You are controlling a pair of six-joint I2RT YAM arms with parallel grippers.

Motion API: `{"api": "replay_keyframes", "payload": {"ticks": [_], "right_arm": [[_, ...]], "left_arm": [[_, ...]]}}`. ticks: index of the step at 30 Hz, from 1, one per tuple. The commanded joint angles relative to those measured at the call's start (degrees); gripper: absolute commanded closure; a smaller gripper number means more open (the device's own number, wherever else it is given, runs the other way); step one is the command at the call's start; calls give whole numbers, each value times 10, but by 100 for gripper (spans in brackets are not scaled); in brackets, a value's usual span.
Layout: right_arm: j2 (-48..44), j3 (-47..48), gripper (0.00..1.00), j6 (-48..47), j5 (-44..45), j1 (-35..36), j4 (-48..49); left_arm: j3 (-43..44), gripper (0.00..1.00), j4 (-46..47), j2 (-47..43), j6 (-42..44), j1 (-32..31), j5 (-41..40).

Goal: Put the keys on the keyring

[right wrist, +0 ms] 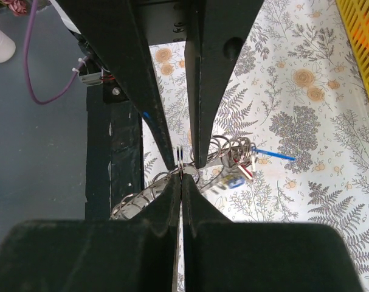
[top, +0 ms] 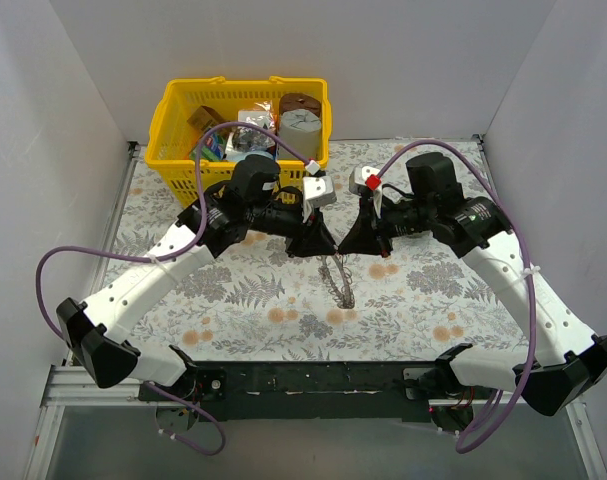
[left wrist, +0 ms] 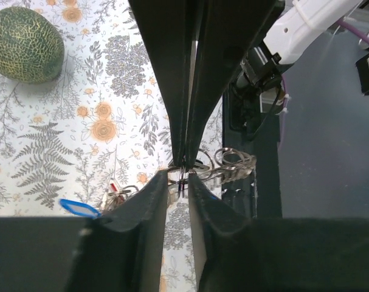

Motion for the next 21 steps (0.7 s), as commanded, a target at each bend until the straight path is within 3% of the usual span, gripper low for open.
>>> {"api": "replay_keyframes", "payload": {"ticks": [1, 3, 9, 12, 13, 16, 19, 21], "right_arm": [[-16, 4, 99, -3, -19, 0, 28], [-16, 4, 99, -3, -20, 0, 30], [-39, -15, 98, 35, 3, 0, 73], [-87, -57, 80, 77, 54, -2, 159], [-102, -71, 63, 102, 66, -2, 185], [-144, -114, 37, 143, 79, -10, 272], [-141, -122, 24, 161, 56, -16, 300], [-130, -120, 22, 171, 28, -16, 309]], "left_arm": [[4, 92, 32, -20, -5, -3, 2], [0, 100, 40, -24, -11, -3, -2], [-59, 100, 126, -69, -50, -3, -5], [-107, 100, 199, -105, -80, -3, -16], [-118, 100, 235, -113, -87, -3, -21], [-165, 100, 305, -145, -114, -3, -38], [-208, 100, 384, -174, -145, -3, -46], [-232, 100, 427, -187, -163, -2, -45]]}}
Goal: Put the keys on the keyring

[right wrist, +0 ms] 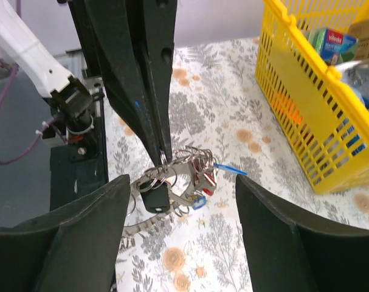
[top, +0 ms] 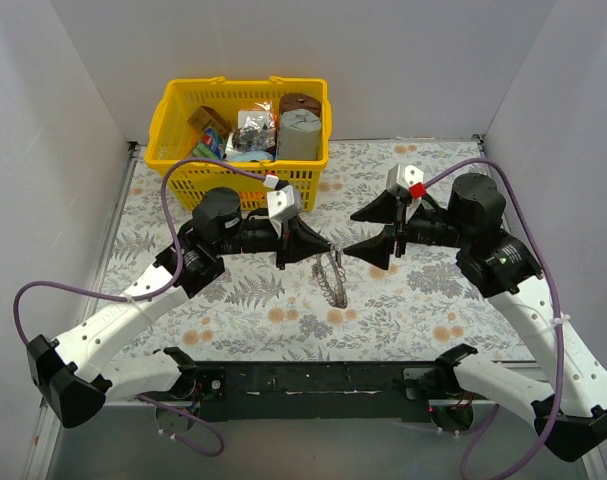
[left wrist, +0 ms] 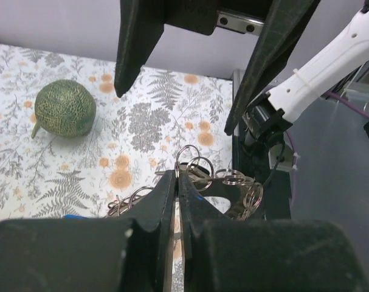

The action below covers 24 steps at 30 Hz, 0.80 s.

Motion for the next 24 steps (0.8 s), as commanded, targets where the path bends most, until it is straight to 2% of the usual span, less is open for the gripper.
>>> {"api": "replay_keyframes", "payload": {"ticks": [1, 4, 9, 15, 16, 19, 24], "right_arm": [[17, -6, 22, 53, -37, -3, 96], [15, -19, 24, 87, -63, -3, 146], [22, -18, 32, 119, -96, -3, 175], [22, -23, 56, 116, -110, -4, 165], [21, -24, 64, 116, -111, -3, 165], [17, -28, 79, 115, -112, -4, 164], [15, -29, 88, 110, -105, -3, 159]], "left_arm": [[-54, 100, 199, -56, -70, -2, -7], [-94, 100, 271, -74, -88, -2, -5], [-104, 100, 296, -76, -96, -2, -1], [-104, 100, 298, -79, -90, -2, -9], [-104, 100, 299, -78, -89, -2, -11], [-104, 100, 301, -79, -88, -2, -20], [-103, 100, 305, -79, -86, -2, -22]]}}
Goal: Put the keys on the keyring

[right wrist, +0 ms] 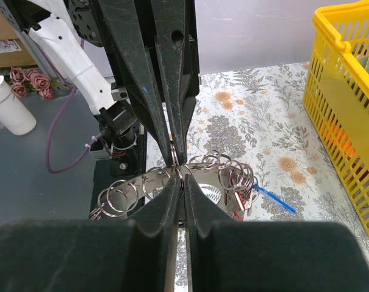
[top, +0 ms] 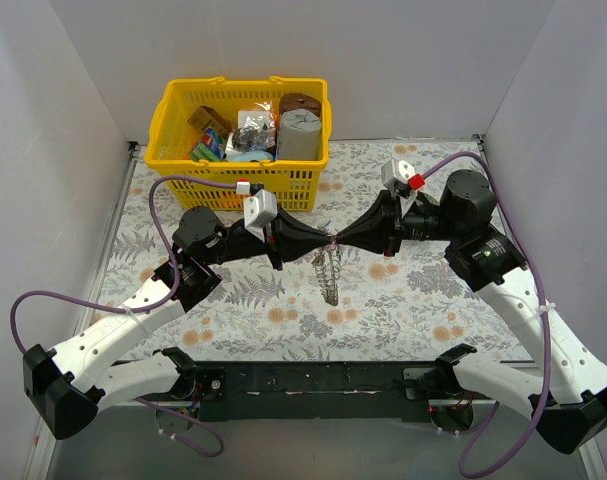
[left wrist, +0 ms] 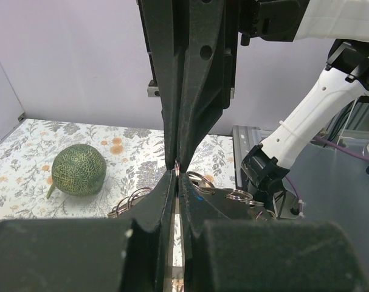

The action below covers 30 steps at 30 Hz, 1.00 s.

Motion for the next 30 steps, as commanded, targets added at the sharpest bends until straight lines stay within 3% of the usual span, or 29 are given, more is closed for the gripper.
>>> {"api": "replay_keyframes", "payload": {"ticks": [1, 5, 26, 27, 30], "right_arm": [[-7, 0, 92, -3, -3, -4, 14], [-3, -5, 99, -6, -3, -4, 13], [10, -44, 99, -5, 5, -4, 28], [2, -46, 97, -8, 13, -3, 28], [-19, -50, 79, -15, 50, -4, 21]], "left_arm": [[8, 100, 38, -19, 4, -2, -13], [9, 100, 42, -23, 5, -2, -12], [7, 100, 76, -21, -13, -2, -4], [6, 100, 73, -22, -11, -2, -5], [3, 100, 59, -27, -1, -2, -12]]}}
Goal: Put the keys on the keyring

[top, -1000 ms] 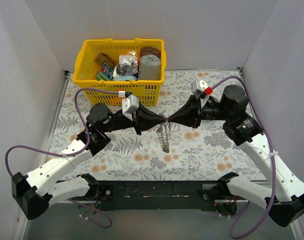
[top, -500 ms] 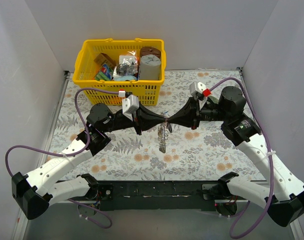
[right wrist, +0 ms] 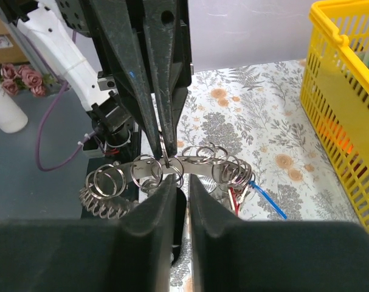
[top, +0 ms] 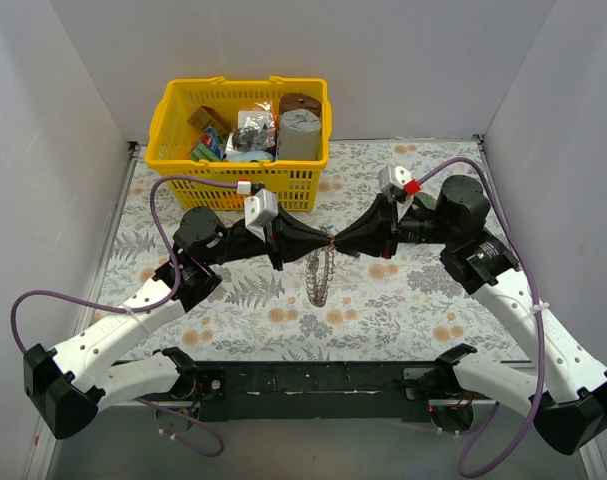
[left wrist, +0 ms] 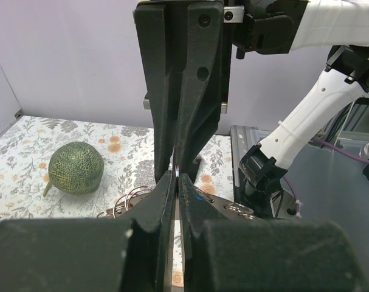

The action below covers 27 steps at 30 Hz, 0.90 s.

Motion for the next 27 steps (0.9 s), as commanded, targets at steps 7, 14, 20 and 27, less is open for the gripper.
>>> {"api": "replay_keyframes", "payload": {"ticks": [7, 14, 20, 27], "right_arm": [[-59, -33, 17, -20, 108, -9, -7], [-74, -39, 11, -20, 113, -13, 0], [-84, -48, 8, -12, 125, -14, 7], [-99, -69, 7, 0, 138, -14, 14]], "left_arm": [[-7, 100, 32, -39, 20, -2, -19], [-16, 100, 21, -46, 27, -2, -28], [-19, 100, -3, -35, 32, -2, -37], [-1, 100, -27, 61, 27, -2, 5]]}}
